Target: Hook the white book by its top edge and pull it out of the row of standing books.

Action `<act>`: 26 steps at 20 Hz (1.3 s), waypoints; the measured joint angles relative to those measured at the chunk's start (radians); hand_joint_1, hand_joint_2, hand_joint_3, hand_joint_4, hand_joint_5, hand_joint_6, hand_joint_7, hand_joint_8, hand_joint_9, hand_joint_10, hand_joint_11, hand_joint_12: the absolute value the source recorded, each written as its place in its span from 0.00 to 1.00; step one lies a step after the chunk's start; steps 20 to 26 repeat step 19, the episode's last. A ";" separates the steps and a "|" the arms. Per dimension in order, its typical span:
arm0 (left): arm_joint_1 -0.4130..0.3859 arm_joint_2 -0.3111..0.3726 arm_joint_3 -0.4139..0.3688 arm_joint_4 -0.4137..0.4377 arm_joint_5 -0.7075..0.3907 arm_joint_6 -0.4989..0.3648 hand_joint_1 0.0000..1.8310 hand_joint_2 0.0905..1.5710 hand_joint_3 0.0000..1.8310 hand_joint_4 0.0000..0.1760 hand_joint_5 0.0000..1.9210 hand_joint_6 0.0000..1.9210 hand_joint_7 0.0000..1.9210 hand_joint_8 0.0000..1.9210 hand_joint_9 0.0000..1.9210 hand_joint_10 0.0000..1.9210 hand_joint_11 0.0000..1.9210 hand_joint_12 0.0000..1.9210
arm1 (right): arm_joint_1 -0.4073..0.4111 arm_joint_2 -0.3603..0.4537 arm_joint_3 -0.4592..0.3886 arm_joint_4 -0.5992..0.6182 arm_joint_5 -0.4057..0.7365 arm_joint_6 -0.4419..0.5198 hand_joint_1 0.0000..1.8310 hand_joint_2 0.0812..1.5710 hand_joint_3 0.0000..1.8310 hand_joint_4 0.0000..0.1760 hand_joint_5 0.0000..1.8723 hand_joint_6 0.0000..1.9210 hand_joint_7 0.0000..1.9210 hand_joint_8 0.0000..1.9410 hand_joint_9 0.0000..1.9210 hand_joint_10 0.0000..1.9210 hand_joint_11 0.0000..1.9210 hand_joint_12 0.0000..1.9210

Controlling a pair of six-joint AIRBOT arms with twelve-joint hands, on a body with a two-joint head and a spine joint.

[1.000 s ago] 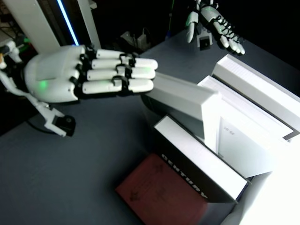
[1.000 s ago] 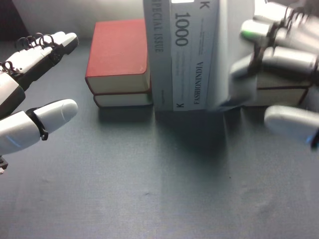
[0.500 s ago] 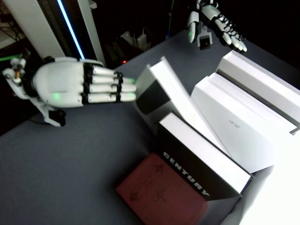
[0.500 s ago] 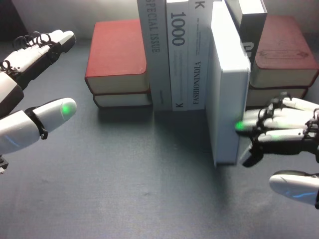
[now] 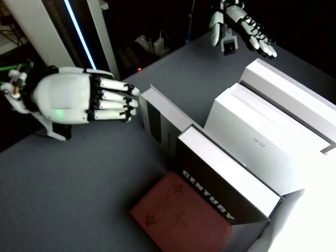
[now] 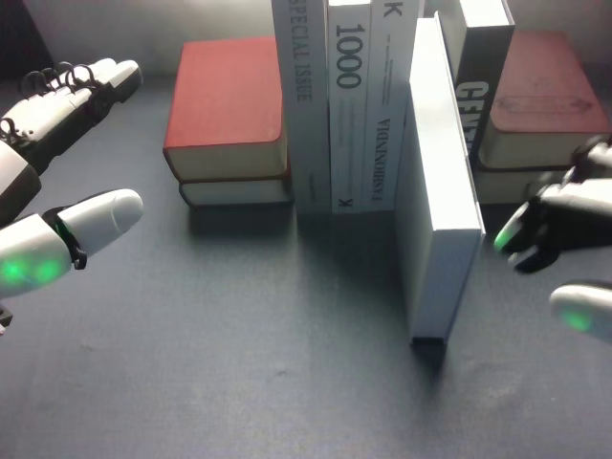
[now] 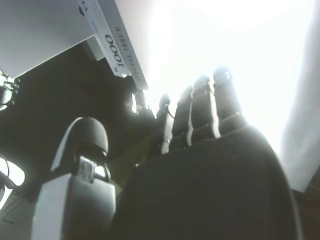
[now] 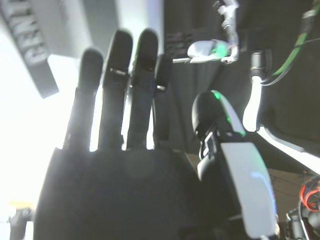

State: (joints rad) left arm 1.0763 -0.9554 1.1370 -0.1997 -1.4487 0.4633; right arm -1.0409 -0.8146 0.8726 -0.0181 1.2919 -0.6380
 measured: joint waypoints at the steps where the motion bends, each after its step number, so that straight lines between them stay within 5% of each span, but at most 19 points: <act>1: 0.001 0.000 0.000 -0.001 0.000 0.000 0.12 0.86 0.00 0.22 0.01 0.00 0.00 0.00 0.00 0.00 0.00 0.00 | -0.014 0.010 -0.004 0.038 0.036 -0.023 0.18 1.00 0.02 0.00 0.10 0.36 0.22 0.20 0.14 0.44 0.01 0.84; 3: 0.005 0.000 -0.002 -0.004 -0.003 0.000 0.13 0.86 0.00 0.30 0.01 0.00 0.00 0.00 0.00 0.00 0.00 0.00 | -0.040 0.021 -0.007 0.095 0.089 -0.045 0.19 1.00 0.01 0.00 0.04 0.21 0.15 0.05 0.06 0.30 0.00 0.71; 5: 0.007 0.000 -0.004 -0.003 -0.002 0.000 0.13 0.86 0.00 0.43 0.00 0.00 0.00 0.00 0.00 0.00 0.00 0.00 | -0.093 0.030 -0.013 0.159 0.159 -0.069 0.13 1.00 0.01 0.00 0.01 0.12 0.07 0.01 0.01 0.19 0.00 0.56; 7: 0.007 0.000 -0.004 -0.003 -0.005 0.000 0.16 0.85 0.00 0.48 0.00 0.00 0.00 0.00 0.00 0.00 0.00 0.00 | -0.148 0.043 -0.026 0.227 0.229 -0.093 0.03 1.00 0.03 0.00 0.00 0.01 0.01 0.00 0.00 0.03 0.00 0.29; 9: 0.007 0.000 -0.004 -0.005 -0.006 0.000 0.19 0.85 0.00 0.57 0.00 0.00 0.00 0.00 0.00 0.00 0.00 0.00 | -0.174 0.056 -0.035 0.285 0.278 -0.105 0.00 0.99 0.00 0.00 0.00 0.00 0.00 0.00 0.00 0.00 0.00 0.03; 10: 0.007 0.000 -0.008 -0.011 -0.009 0.002 0.18 0.84 0.00 0.65 0.00 0.00 0.00 0.00 0.00 0.00 0.00 0.00 | -0.174 0.060 -0.035 0.303 0.294 -0.110 0.00 0.97 0.00 0.00 0.00 0.00 0.00 0.00 0.00 0.00 0.00 0.01; 11: 0.007 0.000 -0.013 -0.017 -0.014 0.005 0.18 0.85 0.00 0.62 0.00 0.00 0.00 0.00 0.00 0.00 0.00 0.00 | -0.179 0.065 -0.035 0.315 0.314 -0.120 0.00 0.97 0.00 0.00 0.00 0.00 0.00 0.00 0.00 0.00 0.00 0.00; 12: 0.013 0.000 -0.014 -0.017 -0.021 0.008 0.16 0.84 0.00 0.76 0.00 0.00 0.00 0.00 0.00 0.00 0.00 0.00 | -0.184 0.071 -0.035 0.320 0.328 -0.124 0.00 0.98 0.00 0.00 0.00 0.00 0.00 0.00 0.00 0.00 0.00 0.00; 13: 0.014 0.000 -0.014 -0.020 -0.029 0.008 0.18 0.85 0.00 0.71 0.00 0.00 0.00 0.00 0.00 0.00 0.00 0.00 | -0.184 0.073 -0.035 0.322 0.331 -0.126 0.03 0.98 0.00 0.00 0.00 0.00 0.00 0.00 0.00 0.00 0.00 0.00; 15: 0.018 0.001 -0.014 -0.030 -0.045 0.011 0.15 0.85 0.00 0.89 0.00 0.00 0.00 0.00 0.00 0.00 0.00 0.00 | -0.184 0.079 -0.036 0.322 0.335 -0.128 0.06 0.96 0.00 0.00 0.00 0.00 0.00 0.00 0.00 0.00 0.00 0.00; 17: 0.019 0.013 -0.021 -0.029 -0.060 0.016 0.15 0.87 0.00 0.90 0.00 0.00 0.00 0.00 0.00 0.00 0.00 0.00 | -0.183 0.098 -0.036 0.325 0.338 -0.132 0.10 0.96 0.00 0.00 0.00 0.00 0.00 0.00 0.00 0.00 0.00 0.00; 19: 0.019 0.034 -0.035 -0.028 -0.095 0.035 0.15 0.86 0.00 0.62 0.00 0.00 0.00 0.00 0.00 0.00 0.00 0.00 | -0.159 0.119 -0.044 0.333 0.341 -0.138 0.19 0.93 0.00 0.00 0.00 0.00 0.00 0.00 0.00 0.00 0.00 0.00; 26: 0.019 0.034 -0.035 -0.028 -0.095 0.035 0.15 0.86 0.00 0.62 0.00 0.00 0.00 0.00 0.00 0.00 0.00 0.00 | -0.159 0.119 -0.044 0.333 0.341 -0.138 0.19 0.93 0.00 0.00 0.00 0.00 0.00 0.00 0.00 0.00 0.00 0.00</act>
